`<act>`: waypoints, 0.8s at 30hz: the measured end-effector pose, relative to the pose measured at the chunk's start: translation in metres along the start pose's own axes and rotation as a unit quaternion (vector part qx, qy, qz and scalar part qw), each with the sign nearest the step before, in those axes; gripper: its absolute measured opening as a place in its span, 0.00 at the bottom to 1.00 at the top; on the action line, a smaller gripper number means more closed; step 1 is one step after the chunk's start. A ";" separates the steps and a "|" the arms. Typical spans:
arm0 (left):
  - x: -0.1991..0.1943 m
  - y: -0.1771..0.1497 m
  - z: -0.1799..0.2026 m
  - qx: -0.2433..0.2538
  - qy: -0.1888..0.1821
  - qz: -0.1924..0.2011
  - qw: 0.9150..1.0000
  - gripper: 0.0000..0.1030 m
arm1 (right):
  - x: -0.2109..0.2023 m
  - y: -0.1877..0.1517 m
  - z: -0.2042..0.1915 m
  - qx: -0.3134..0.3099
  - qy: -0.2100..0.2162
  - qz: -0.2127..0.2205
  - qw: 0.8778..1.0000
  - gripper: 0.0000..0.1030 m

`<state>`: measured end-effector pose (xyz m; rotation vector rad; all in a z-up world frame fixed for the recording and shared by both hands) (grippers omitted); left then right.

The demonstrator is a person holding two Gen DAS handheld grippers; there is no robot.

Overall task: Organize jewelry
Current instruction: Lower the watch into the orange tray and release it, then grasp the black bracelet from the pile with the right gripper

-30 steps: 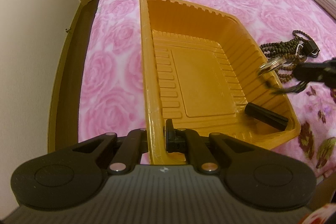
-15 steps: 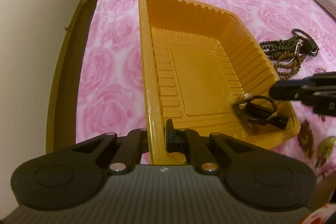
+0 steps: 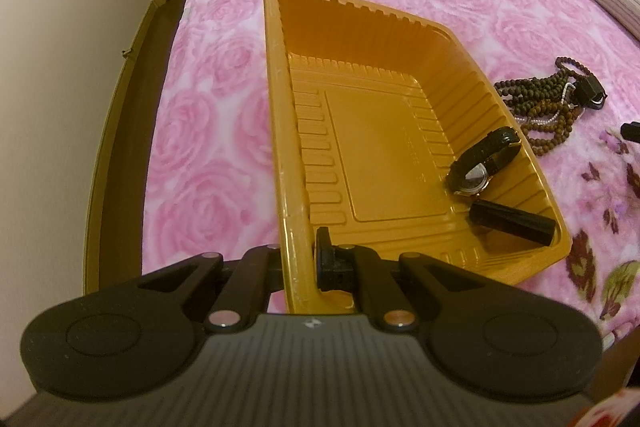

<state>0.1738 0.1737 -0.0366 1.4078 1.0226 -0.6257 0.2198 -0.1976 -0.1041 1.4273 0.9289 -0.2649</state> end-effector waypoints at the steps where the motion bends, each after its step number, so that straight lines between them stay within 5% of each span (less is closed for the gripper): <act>1: 0.000 0.000 0.000 0.000 0.000 0.000 1.000 0.04 | 0.000 -0.001 0.007 -0.002 -0.008 -0.001 1.000 0.26; 10: 0.000 0.000 0.001 -0.001 0.000 0.000 1.000 0.04 | 0.021 0.014 0.016 -0.126 -0.040 -0.001 0.991 0.28; 24: 0.000 0.000 0.001 -0.001 0.000 -0.001 1.000 0.04 | 0.059 0.023 -0.027 -0.356 -0.075 0.025 0.931 0.28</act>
Point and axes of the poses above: each gripper's, at about its wrist camera, not at the fingertips, and x roughly the way its jaws point, z to its right, y to its top, the point moved 10 cm from there along x, roughly the way its jaws point, and after that the axes turned 15 degrees about -x, right-handed, at the moved point
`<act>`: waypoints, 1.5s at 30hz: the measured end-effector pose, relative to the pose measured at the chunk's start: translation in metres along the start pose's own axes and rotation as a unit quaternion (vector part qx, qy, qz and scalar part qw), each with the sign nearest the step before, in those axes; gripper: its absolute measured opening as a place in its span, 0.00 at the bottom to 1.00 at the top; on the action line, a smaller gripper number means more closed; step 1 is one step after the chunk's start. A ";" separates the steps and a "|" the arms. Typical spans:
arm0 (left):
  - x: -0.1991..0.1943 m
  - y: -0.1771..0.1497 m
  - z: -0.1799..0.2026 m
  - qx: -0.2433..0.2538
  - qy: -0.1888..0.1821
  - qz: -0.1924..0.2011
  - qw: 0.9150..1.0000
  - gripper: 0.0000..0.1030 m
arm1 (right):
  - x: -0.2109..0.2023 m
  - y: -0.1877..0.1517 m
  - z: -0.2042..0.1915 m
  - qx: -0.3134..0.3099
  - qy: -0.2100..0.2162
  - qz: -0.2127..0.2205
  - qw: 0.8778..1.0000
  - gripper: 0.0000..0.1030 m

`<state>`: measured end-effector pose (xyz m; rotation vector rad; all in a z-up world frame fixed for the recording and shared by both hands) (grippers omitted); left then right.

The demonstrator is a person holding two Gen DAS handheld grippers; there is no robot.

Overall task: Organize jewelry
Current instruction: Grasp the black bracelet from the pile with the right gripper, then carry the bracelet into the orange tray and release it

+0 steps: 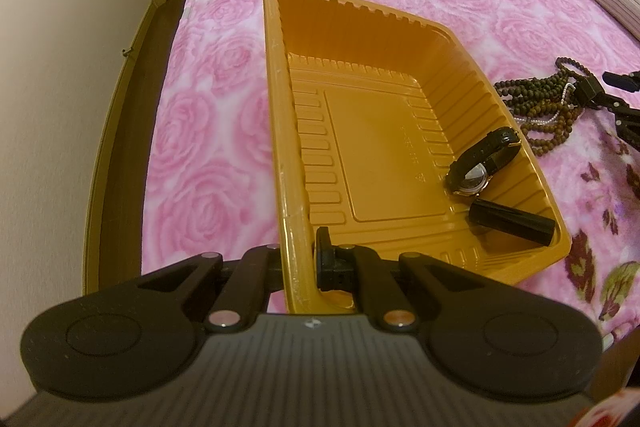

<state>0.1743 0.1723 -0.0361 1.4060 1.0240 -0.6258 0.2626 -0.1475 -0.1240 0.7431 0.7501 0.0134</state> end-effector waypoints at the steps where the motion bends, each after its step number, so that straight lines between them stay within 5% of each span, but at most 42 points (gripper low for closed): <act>1: 0.000 0.000 0.000 0.000 0.000 0.000 1.000 0.04 | 0.001 0.002 -0.001 -0.010 -0.005 0.000 1.000 0.28; 3: 0.000 0.000 0.000 0.000 0.000 0.000 1.000 0.04 | 0.003 0.004 -0.004 -0.030 -0.013 0.001 0.999 0.27; 6: 0.000 0.000 0.000 0.000 0.000 0.000 1.000 0.04 | 0.001 0.005 -0.003 -0.039 -0.034 0.001 0.999 0.08; 15: 0.001 -0.002 -0.001 -0.003 -0.002 0.002 1.000 0.04 | -0.024 0.018 0.007 0.012 -0.038 0.017 0.999 0.04; 30: 0.001 -0.003 -0.001 -0.005 -0.003 0.003 1.000 0.04 | -0.093 0.134 -0.048 0.133 0.150 0.132 0.971 0.04; 45: 0.000 -0.003 0.000 -0.008 -0.004 0.004 1.000 0.04 | -0.074 0.162 -0.119 0.140 0.244 0.114 0.953 0.04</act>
Point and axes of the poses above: each gripper's, at about its wrist camera, not at the fingertips, and x roughly the way its jaws point, z to its right, y to its top, the point moved 10 cm from there along x, roughly the way its jaws point, and after that the axes turned 15 degrees about -x, right-handed, at the moved point
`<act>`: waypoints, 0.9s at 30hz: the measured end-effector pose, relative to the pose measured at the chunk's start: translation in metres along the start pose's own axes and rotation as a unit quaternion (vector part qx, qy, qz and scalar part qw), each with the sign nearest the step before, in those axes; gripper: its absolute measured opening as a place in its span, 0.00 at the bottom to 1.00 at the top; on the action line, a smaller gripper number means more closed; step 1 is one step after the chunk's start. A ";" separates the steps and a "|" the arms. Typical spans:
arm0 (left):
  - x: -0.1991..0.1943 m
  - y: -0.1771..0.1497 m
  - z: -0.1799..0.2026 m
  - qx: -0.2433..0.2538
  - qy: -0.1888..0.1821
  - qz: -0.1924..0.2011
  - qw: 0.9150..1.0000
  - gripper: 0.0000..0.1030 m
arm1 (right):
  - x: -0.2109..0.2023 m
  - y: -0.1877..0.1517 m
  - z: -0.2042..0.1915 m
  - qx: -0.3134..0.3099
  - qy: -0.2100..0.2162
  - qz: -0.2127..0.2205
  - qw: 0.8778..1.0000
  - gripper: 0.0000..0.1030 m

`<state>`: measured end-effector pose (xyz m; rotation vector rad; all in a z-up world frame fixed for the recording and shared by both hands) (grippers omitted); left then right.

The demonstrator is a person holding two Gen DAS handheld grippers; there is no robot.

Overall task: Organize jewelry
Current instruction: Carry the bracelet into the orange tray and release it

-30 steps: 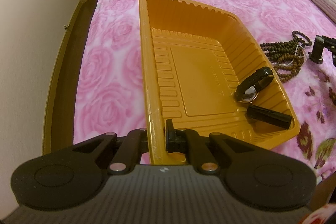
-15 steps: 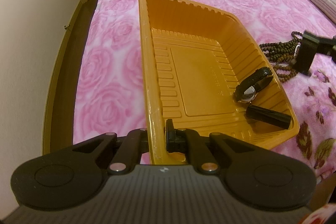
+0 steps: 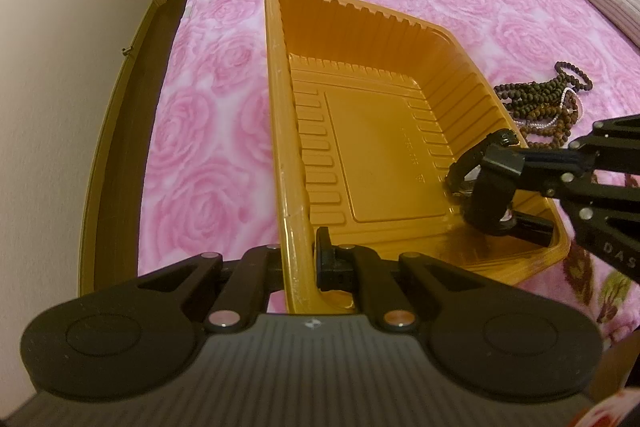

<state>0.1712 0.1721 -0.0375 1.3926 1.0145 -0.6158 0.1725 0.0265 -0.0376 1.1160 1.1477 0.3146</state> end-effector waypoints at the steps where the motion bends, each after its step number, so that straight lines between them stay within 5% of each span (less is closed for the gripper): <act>1: 0.000 0.000 0.000 0.000 0.000 0.000 1.000 0.04 | 0.002 0.000 0.000 0.001 0.002 -0.001 1.000 0.04; 4: 0.000 0.000 0.000 0.000 0.000 0.000 1.000 0.04 | 0.003 -0.003 -0.004 0.000 0.008 -0.007 1.000 0.06; 11: 0.002 -0.001 -0.001 -0.004 -0.004 -0.003 1.000 0.04 | -0.004 -0.004 0.000 -0.006 -0.006 0.008 1.000 0.36; 18: 0.002 -0.001 -0.001 -0.004 -0.004 -0.003 1.000 0.04 | -0.035 -0.037 0.056 0.065 -0.083 0.010 0.994 0.37; 27: 0.002 -0.002 0.000 -0.003 -0.003 -0.001 1.000 0.04 | -0.074 -0.125 0.137 0.148 -0.191 -0.047 0.969 0.37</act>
Point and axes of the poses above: each gripper's, at about its wrist camera, not at the fingertips, and x roughly the way its jaws point, z to its right, y to its top, the point moved 10 cm from there along x, roughly the way its jaws point, and after that the axes turned 15 degrees about -x, right-handed, at the moved point
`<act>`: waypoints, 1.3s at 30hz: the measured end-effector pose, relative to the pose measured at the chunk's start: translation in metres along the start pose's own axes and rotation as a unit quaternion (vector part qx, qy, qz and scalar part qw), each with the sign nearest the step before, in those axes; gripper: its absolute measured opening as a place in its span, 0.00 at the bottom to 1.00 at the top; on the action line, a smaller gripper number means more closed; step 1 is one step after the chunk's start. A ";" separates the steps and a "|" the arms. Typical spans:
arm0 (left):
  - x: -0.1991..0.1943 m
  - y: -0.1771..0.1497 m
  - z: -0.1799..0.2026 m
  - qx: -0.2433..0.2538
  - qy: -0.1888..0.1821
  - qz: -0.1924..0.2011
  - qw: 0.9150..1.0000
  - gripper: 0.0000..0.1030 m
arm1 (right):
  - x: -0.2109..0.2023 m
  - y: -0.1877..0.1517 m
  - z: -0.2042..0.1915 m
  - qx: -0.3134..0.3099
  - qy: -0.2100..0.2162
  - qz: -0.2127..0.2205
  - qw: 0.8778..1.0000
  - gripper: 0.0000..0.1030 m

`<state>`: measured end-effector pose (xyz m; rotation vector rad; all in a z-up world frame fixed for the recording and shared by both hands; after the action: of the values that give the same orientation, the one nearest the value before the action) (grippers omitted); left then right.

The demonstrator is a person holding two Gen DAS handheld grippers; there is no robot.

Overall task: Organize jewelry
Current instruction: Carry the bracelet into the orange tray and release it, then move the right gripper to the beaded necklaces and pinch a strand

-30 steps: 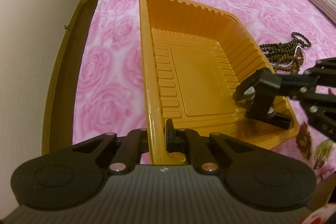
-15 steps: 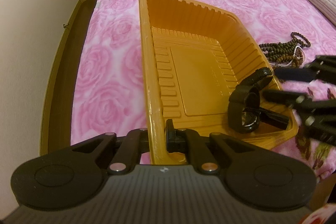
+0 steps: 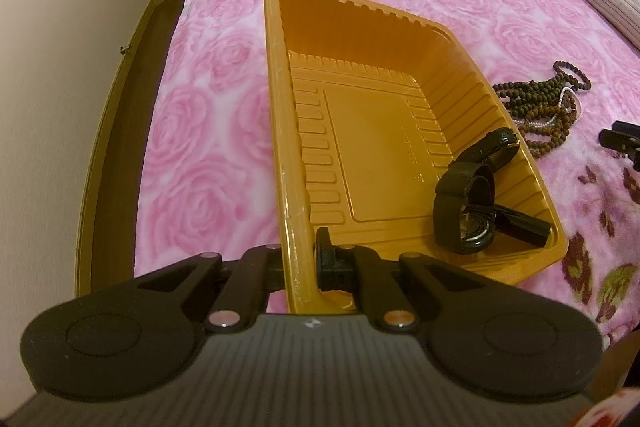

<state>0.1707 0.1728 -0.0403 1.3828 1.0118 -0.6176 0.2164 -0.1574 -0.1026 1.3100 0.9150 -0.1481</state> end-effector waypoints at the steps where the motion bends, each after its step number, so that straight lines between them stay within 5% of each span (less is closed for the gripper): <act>1: 0.000 0.000 0.000 0.000 0.000 0.000 1.000 0.04 | 0.000 -0.004 0.005 0.000 -0.003 -0.002 1.000 0.37; 17: 0.000 -0.001 0.001 -0.001 0.000 -0.001 1.000 0.04 | 0.032 0.012 -0.027 -0.035 0.043 0.003 0.998 0.36; 28: 0.000 -0.001 0.001 -0.001 0.000 -0.001 1.000 0.04 | 0.041 0.019 -0.032 -0.021 0.047 0.003 0.999 0.00; 39: 0.000 -0.002 0.000 -0.003 -0.001 -0.001 1.000 0.04 | 0.019 0.020 -0.025 -0.023 0.049 0.009 0.998 0.01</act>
<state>0.1695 0.1723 -0.0412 1.3761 1.0136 -0.6176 0.2282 -0.1218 -0.0987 1.2919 0.9842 -0.0476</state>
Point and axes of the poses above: each gripper's, at about its wrist camera, not at the fingertips, and x roughly the way its jaws point, z to its right, y to its top, the point moved 10 cm from there along x, roughly the way its jaws point, and after that the axes turned 15 degrees about -x, right-handed, at the moved point
